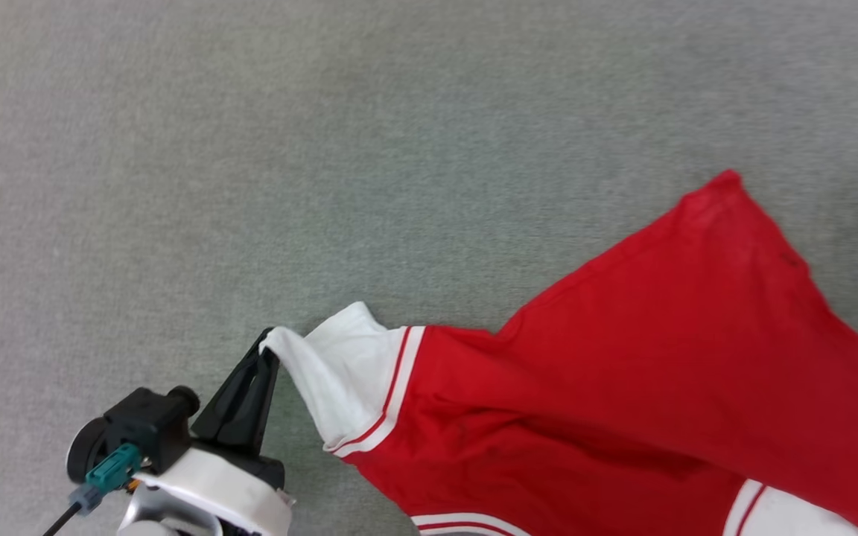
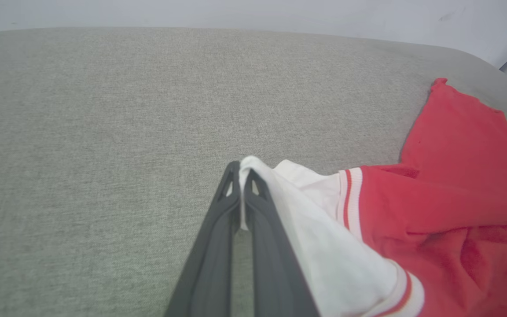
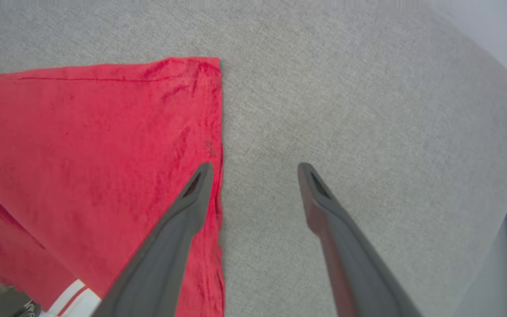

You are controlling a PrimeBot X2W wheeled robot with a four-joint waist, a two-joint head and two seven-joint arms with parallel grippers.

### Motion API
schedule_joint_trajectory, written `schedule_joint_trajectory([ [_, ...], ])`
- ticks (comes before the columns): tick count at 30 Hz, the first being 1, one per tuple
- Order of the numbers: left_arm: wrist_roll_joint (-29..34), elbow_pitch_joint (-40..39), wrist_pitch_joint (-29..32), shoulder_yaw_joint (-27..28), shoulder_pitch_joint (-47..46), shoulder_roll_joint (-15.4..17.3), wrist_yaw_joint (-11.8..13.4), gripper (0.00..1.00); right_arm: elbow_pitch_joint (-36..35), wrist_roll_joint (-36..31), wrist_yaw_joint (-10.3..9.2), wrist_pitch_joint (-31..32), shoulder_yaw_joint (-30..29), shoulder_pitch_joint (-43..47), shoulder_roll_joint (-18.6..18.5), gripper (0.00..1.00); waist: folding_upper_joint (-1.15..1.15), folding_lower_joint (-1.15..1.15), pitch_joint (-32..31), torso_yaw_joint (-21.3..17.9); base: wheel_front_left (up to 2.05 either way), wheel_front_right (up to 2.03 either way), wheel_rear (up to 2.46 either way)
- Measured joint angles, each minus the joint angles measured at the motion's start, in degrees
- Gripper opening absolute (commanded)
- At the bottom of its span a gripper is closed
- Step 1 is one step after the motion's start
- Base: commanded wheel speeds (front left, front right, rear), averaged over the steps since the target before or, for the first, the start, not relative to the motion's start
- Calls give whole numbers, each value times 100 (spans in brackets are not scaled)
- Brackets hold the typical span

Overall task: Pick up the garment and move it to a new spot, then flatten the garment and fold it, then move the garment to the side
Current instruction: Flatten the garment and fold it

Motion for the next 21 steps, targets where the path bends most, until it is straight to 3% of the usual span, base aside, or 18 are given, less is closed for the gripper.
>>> schedule_joint_trajectory([
  [6, 93, 116, 13, -101, -280, -171, -100, 0, 813, -457, 0, 727, 998, -1489, 738, 100, 0, 0, 319, 247, 0, 0, 0],
  [11, 130, 201, 7, -160, -429, -316, -188, 0, 1466, -676, 0, 815, 1671, -2059, 1135, 100, 0, 0, 571, 407, 0, 0, 0],
  [15, 148, 300, -8, -171, -516, -397, -247, 0, 1824, -677, 0, 624, 2060, -2121, 1261, 100, 0, 0, 742, 492, 0, 0, 0],
  [21, 149, 458, -16, -154, -557, -435, -300, 0, 1941, -542, -11, 235, 2566, -2251, 1129, 100, 0, 0, 788, 473, 0, 0, 0],
])
